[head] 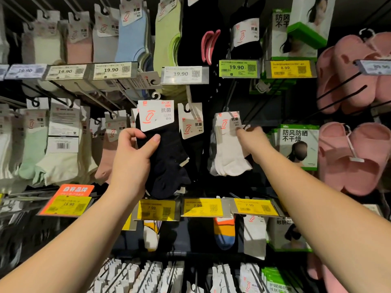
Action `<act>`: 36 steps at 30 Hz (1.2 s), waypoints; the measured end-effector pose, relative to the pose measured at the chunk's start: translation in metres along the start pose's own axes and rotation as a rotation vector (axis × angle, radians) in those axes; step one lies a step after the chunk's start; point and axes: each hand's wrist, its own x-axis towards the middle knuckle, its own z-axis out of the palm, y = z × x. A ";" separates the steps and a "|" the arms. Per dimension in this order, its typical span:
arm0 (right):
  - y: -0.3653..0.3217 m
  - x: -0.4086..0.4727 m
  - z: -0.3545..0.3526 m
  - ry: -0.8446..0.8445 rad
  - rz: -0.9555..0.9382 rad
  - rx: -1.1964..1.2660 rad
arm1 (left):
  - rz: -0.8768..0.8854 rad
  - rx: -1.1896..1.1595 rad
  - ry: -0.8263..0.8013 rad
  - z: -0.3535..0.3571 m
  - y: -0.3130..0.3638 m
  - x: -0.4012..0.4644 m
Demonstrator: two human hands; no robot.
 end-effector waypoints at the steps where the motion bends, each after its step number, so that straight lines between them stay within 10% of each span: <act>1: -0.002 -0.007 0.000 0.095 -0.084 -0.071 | 0.002 -0.006 -0.001 -0.001 0.000 0.000; 3: -0.014 -0.033 0.001 0.166 -0.302 -0.030 | -0.003 -0.016 -0.015 0.000 0.001 -0.001; 6: -0.043 -0.095 0.016 -0.198 -0.436 0.146 | -0.001 -0.023 -0.049 0.007 -0.001 -0.003; 20: -0.043 -0.130 0.055 -0.602 -0.204 0.508 | -0.135 0.000 -0.033 0.001 -0.003 -0.004; 36: -0.055 -0.100 0.039 -0.335 -0.363 0.311 | -0.033 0.185 0.215 -0.023 0.001 0.011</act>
